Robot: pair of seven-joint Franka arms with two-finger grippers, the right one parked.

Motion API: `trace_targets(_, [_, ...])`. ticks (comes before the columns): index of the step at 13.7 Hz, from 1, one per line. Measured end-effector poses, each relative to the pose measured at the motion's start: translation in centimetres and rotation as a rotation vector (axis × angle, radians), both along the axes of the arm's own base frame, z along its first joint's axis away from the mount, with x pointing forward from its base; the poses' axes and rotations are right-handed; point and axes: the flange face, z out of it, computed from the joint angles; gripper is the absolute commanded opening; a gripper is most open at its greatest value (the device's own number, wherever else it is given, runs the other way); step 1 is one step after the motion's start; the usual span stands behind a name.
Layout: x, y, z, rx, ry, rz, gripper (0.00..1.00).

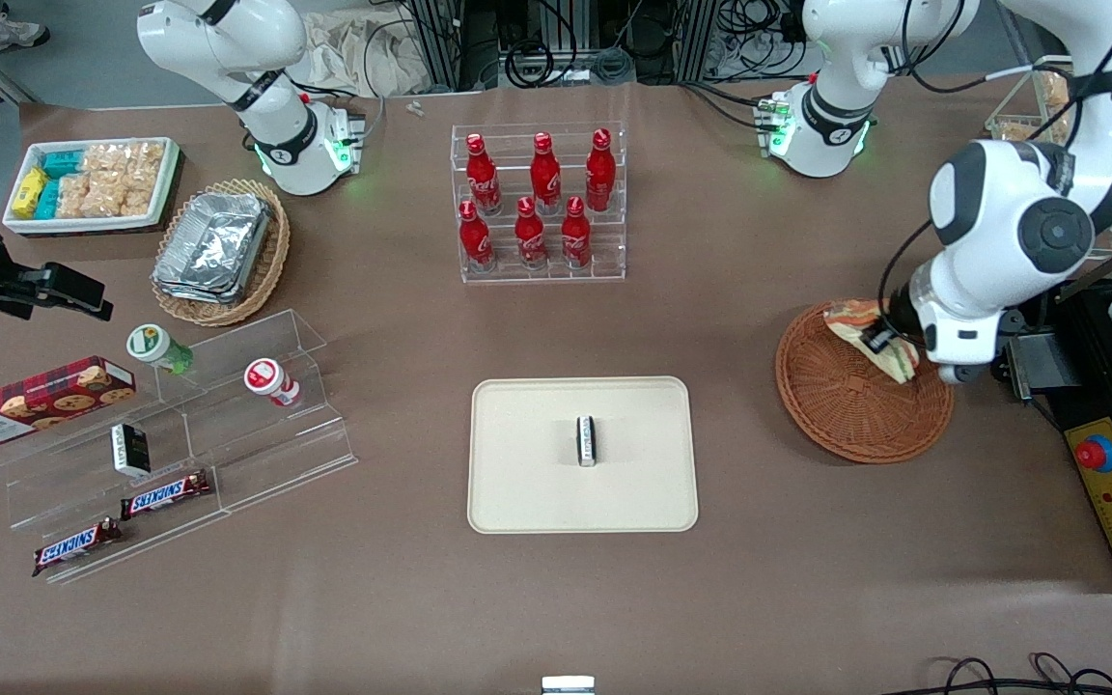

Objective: Place sandwich from basket to tray
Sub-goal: 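Lift the sandwich out of the basket and carry it over the cream tray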

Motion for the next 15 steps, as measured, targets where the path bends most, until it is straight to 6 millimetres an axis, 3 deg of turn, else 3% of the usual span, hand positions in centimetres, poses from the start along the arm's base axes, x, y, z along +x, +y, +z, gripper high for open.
trace_targets(3, [-1.2,-7.0,0.5,0.035,-0.022,-0.306,0.0])
trace_targets(8, [-0.2,-14.1,2.8,-0.048,-0.094,-0.614,0.0])
trace_targets(10, [0.7,-17.3,1.7,-0.092,-0.158,-0.658,0.0])
trace_targets(15, [2.1,-23.4,-3.7,-0.144,-0.188,-0.728,0.0])
